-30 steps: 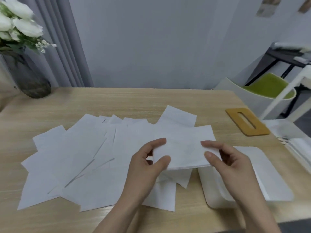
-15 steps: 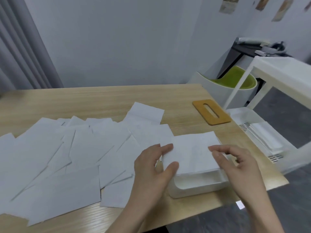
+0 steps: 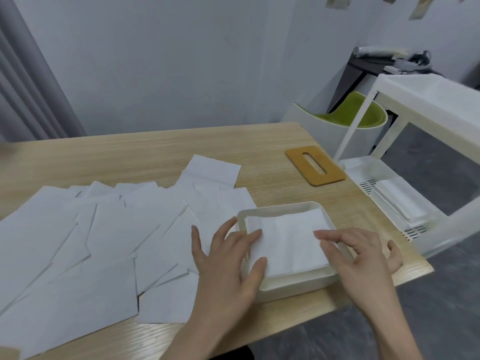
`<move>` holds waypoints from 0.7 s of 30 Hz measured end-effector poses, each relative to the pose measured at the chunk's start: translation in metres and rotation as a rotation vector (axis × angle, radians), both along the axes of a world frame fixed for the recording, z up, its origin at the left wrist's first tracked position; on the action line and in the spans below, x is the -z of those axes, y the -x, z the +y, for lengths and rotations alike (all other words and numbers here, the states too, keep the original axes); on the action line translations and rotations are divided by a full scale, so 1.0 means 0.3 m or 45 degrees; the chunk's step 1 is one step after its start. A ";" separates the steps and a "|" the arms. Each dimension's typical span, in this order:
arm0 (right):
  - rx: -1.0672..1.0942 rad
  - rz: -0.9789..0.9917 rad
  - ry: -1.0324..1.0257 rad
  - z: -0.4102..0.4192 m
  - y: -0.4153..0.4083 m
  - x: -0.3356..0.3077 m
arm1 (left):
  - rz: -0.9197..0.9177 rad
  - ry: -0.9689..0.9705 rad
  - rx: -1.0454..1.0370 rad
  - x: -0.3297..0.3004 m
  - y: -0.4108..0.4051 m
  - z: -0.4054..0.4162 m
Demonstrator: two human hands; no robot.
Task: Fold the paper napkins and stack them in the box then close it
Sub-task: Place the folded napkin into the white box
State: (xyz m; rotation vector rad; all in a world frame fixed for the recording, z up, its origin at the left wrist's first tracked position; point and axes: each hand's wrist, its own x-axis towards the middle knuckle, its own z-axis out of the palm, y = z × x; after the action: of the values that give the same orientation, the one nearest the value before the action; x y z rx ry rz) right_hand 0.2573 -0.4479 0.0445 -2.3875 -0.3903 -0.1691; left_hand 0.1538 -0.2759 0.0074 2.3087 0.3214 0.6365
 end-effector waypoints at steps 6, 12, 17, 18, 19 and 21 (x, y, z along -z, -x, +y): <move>0.021 -0.024 0.122 -0.005 -0.013 0.025 | 0.067 -0.256 0.036 -0.014 -0.005 0.011; 0.021 -0.081 0.292 -0.006 -0.016 0.047 | 0.162 -0.520 0.116 -0.047 -0.016 0.026; -0.009 -0.029 0.404 -0.007 -0.027 0.044 | 0.227 -0.550 0.149 -0.061 -0.024 0.035; -0.009 -0.021 0.399 -0.007 -0.029 0.042 | 0.226 -0.538 0.153 -0.060 -0.024 0.038; -0.006 -0.016 0.390 -0.007 -0.030 0.040 | 0.224 -0.527 0.156 -0.059 -0.025 0.040; -0.001 -0.015 0.377 -0.007 -0.033 0.039 | 0.222 -0.510 0.154 -0.057 -0.027 0.041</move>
State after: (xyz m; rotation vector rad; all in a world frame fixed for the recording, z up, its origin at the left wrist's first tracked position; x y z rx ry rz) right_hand 0.2671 -0.4499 0.0329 -2.6780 -0.4478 -0.1320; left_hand 0.1620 -0.2635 0.0245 2.7519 0.1399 0.4712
